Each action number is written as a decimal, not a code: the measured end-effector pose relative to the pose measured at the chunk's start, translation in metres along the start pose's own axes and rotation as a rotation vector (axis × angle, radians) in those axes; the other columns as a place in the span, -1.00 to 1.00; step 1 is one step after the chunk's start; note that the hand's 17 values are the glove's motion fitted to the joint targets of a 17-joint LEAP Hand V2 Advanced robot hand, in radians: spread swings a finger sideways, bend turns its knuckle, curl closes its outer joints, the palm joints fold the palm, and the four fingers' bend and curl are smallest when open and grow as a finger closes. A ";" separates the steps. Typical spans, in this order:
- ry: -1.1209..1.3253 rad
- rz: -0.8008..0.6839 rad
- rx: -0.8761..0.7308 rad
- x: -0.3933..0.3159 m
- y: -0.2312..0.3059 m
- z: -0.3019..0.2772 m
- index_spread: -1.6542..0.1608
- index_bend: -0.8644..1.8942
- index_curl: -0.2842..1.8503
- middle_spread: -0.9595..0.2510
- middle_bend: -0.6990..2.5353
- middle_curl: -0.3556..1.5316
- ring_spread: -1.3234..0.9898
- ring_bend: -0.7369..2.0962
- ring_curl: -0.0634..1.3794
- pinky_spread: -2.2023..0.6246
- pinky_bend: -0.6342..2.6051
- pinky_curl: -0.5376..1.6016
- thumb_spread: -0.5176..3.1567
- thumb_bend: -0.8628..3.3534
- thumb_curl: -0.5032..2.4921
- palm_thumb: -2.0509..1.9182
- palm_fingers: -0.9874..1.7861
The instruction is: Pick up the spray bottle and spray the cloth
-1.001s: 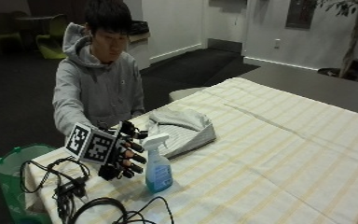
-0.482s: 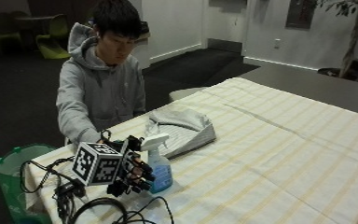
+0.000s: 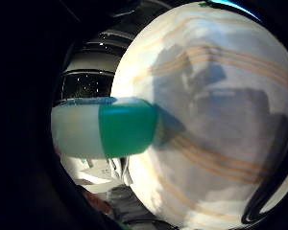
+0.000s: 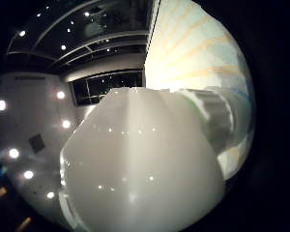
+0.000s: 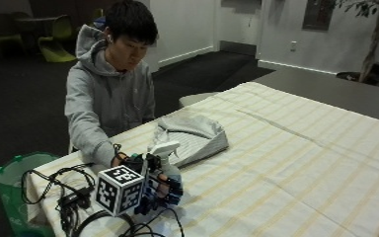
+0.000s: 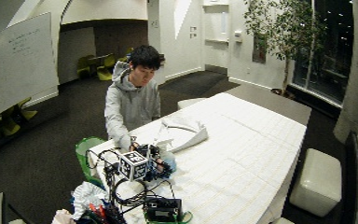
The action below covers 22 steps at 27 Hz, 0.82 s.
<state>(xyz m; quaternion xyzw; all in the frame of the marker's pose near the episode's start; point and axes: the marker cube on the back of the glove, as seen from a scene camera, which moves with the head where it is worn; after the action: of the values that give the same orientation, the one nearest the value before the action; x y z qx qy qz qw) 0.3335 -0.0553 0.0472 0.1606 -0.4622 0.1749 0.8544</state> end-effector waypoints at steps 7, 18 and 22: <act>-0.097 -0.054 -0.007 -0.015 -0.010 0.013 0.46 -0.18 -0.48 0.40 -0.36 -0.25 0.13 -0.23 -0.57 0.71 -0.42 -0.24 -0.25 -0.60 -0.41 0.44 0.01; -0.147 -0.074 0.021 -0.036 -0.022 0.031 0.55 -0.18 -0.40 0.42 -0.26 -0.17 0.03 -0.12 -0.45 0.59 -0.50 -0.26 -0.33 -0.59 -0.35 0.53 0.55; -0.109 -0.082 0.042 -0.044 -0.028 0.041 0.57 -0.16 -0.36 0.45 -0.22 -0.14 0.02 -0.14 -0.42 0.55 -0.50 -0.25 -0.40 -0.59 -0.32 0.54 0.61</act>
<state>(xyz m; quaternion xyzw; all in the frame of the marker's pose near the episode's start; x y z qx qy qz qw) 0.2937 -0.1046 0.0284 0.2067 -0.4973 0.1404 0.8308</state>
